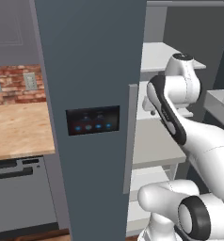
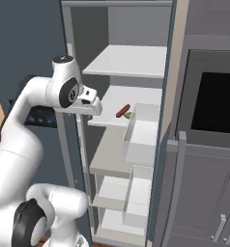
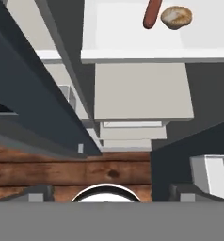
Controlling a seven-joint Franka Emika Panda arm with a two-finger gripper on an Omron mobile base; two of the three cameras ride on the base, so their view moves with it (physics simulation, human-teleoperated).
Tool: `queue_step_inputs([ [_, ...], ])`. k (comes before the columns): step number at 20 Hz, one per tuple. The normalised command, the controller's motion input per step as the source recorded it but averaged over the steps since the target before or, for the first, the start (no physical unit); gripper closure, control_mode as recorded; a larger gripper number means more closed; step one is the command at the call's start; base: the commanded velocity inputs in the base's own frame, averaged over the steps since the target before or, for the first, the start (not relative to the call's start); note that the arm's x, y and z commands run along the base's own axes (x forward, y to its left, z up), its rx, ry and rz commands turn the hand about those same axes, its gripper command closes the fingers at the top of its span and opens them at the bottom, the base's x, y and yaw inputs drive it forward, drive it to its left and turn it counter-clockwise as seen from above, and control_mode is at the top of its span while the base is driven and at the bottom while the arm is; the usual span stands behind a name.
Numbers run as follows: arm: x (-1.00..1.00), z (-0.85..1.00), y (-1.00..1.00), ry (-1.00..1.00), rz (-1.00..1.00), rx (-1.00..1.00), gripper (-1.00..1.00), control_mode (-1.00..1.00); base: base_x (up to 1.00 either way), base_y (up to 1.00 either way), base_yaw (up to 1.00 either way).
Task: Move the sausage and scallops from the second highest shelf to the top shelf to make space. Then, place the pitcher from the counter on the cleared second highest shelf.
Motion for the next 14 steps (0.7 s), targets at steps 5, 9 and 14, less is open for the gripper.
queue_step_inputs([
  [5, 0.0, -0.15, -0.5, -0.04, -0.08, 0.02, -1.0, -1.0, 0.0, 0.0, 0.0],
  [9, 0.0, -0.18, -0.35, -0.04, -0.06, 0.0, -1.0, -1.0, 0.0, 0.0, 0.0],
  [14, 0.03, -0.23, -0.19, -0.06, -0.04, 0.0, -1.0, -1.0, 0.0, 0.0, 0.0],
])
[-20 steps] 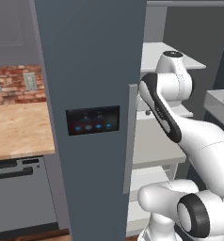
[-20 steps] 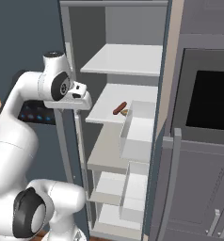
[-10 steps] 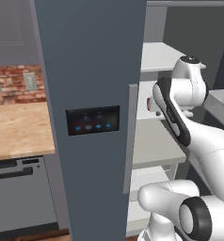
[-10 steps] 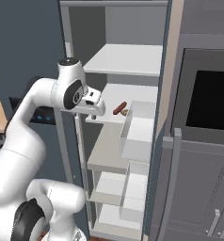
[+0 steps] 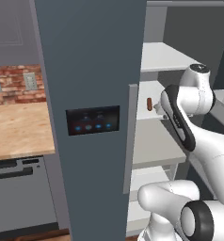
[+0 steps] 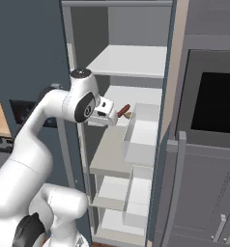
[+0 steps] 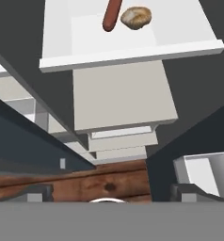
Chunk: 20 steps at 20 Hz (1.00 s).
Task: Move the sausage and scallops from the second highest shelf to the top shelf to make space. Then, place the pitcher from the counter on the cleared second highest shelf.
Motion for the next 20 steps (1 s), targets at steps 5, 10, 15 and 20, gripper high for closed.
queue_step_inputs([
  [5, 0.08, -0.17, -0.11, -0.1, -0.02, 0.0, -1.0, -1.0, 0.0, 0.0, 0.0],
  [10, 0.07, -0.08, -0.09, -0.12, -0.01, 0.0, -1.0, -1.0, 0.0, 0.0, 0.0],
  [15, 0.07, 0.0, -0.01, -0.15, 0.0, 0.0, -1.0, -1.0, 0.0, 0.0, 0.0],
  [20, 0.19, 0.0, 0.0, -0.11, 0.0, 0.0, -1.0, -1.0, 0.0, 0.0, 0.0],
])
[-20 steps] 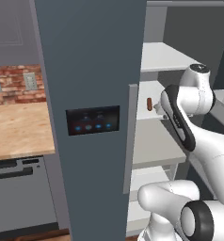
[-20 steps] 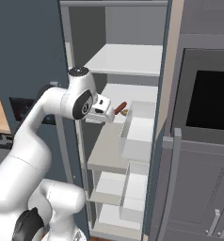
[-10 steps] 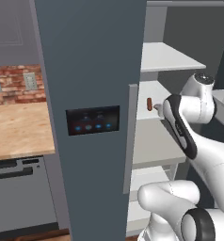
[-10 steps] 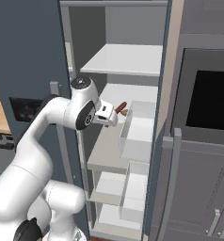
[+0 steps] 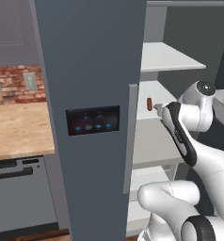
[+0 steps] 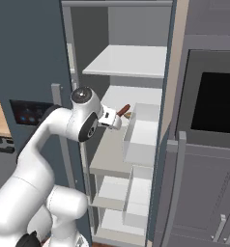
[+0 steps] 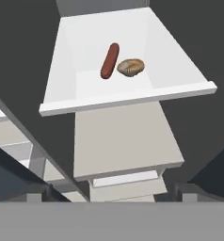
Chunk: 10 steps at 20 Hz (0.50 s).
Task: Move the sausage and scallops from the second highest shelf to the top shelf to make space. Then, place the pitcher from the counter on the cleared second highest shelf.
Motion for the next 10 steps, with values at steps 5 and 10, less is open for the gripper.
queue_step_inputs([
  [5, 0.31, 0.0, 0.0, -0.05, 0.0, 0.0, -1.0, -1.0, 0.0, 0.0, 0.0],
  [10, 0.44, 0.0, -0.01, 0.0, 0.0, 0.0, -1.0, -1.0, 0.0, 0.0, 0.0],
])
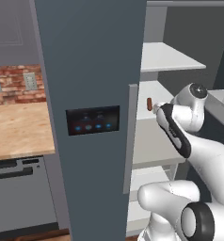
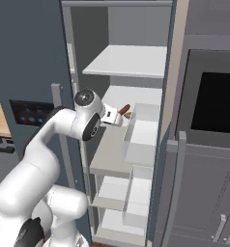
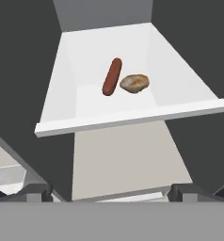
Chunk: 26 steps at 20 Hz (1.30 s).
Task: Move the sausage and scallops from the second highest shelf to the top shelf to make space. Then, place the pitcher from the counter on the cleared second highest shelf.
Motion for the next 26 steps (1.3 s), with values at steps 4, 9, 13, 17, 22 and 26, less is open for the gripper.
queue_step_inputs([
  [4, 0.41, 0.0, -0.08, 0.03, 0.0, 0.0, -1.0, -1.0, 0.0, 0.0, 0.0],
  [9, 0.1, -0.01, -0.14, 0.04, 0.0, -0.01, -1.0, -1.0, 0.0, 0.0, 0.0],
  [13, 0.0, -0.03, -0.13, 0.01, 0.0, -0.04, -1.0, -1.0, 0.0, 0.0, 0.0],
  [17, 0.21, -0.04, 0.0, 0.0, 0.0, -0.03, -1.0, -1.0, 0.0, 0.0, 0.0],
  [22, 0.32, -0.12, 0.0, 0.0, 0.0, -0.03, -1.0, -1.0, 0.0, 0.0, 0.0],
  [26, 0.28, -0.18, -0.14, 0.0, 0.0, 0.0, -1.0, -1.0, 0.0, 0.0, 0.0],
])
